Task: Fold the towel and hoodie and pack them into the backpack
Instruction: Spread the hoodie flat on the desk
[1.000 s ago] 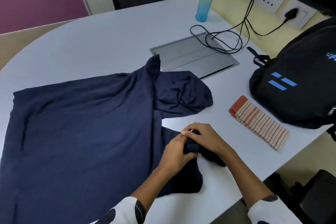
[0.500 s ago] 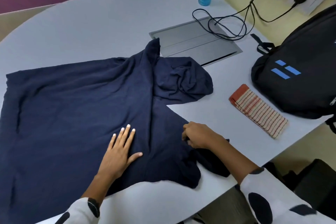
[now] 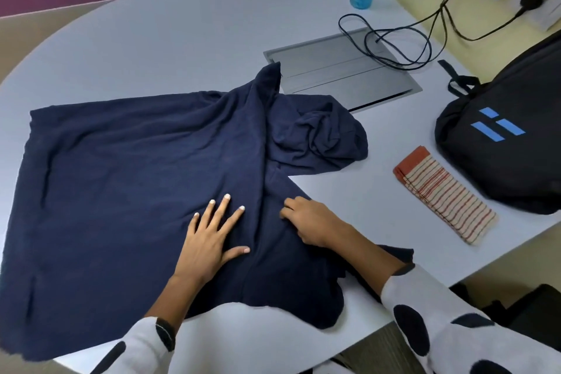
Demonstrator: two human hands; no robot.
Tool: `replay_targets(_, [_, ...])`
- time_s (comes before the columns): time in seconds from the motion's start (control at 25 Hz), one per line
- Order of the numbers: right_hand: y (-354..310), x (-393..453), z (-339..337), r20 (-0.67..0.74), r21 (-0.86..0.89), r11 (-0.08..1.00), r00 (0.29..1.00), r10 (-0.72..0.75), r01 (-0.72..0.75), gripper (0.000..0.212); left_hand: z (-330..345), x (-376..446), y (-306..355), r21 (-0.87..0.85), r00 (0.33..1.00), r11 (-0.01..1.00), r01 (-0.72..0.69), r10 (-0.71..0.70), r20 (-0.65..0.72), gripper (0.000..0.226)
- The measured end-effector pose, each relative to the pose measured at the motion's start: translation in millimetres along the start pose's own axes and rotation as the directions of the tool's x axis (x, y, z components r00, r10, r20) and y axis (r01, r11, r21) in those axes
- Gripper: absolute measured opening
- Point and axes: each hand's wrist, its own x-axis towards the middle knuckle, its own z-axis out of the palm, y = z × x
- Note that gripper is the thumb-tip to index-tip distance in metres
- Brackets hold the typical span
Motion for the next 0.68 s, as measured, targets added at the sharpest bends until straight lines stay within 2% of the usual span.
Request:
replay_targets(0.12, [9.1,-25.1,10.7,0.017,0.054,0.996,0.997,0.074,-0.075,0.031,4.1,-2.5,-13.3,-0.019,0.997,0.996,0.082,-0.082,0.015,0.089])
replay_targets(0.32, [12.0,-49.7,8.3,0.23,0.104,0.982,0.964,0.13,-0.157,0.021,1.6,-4.2,-10.4,-0.065,0.983,0.981,0.185,-0.184,0.017,0.096])
replay_targets(0.4, [11.5,-27.8,-5.0,0.151,0.145,0.978,0.98,0.128,-0.15,0.022,-4.5,6.5,1.3,-0.108,0.964,0.958,0.264,-0.259,0.059,0.103])
replay_targets(0.48, [14.4,0.5,-12.4,0.036,0.125,0.988,0.995,0.089,-0.093,0.022,-5.8,13.8,8.7,-0.055,0.96,0.961,0.27,-0.264,0.097,0.101])
replay_targets(0.52, [17.2,10.6,-14.1,0.026,0.076,0.995,0.998,0.063,-0.065,0.021,-4.1,13.9,10.0,-0.021,0.962,0.966,0.258,-0.254,0.103,0.097])
replay_targets(0.6, [24.7,12.7,-11.0,0.079,-0.028,0.998,0.995,0.064,-0.062,0.018,0.1,8.1,7.0,-0.005,0.964,0.969,0.248,-0.246,0.099,0.094])
replay_targets(0.68, [29.8,-1.5,-1.1,0.152,-0.044,0.994,0.983,0.103,-0.098,0.015,1.8,0.5,1.2,-0.026,0.967,0.969,0.245,-0.243,0.08,0.092])
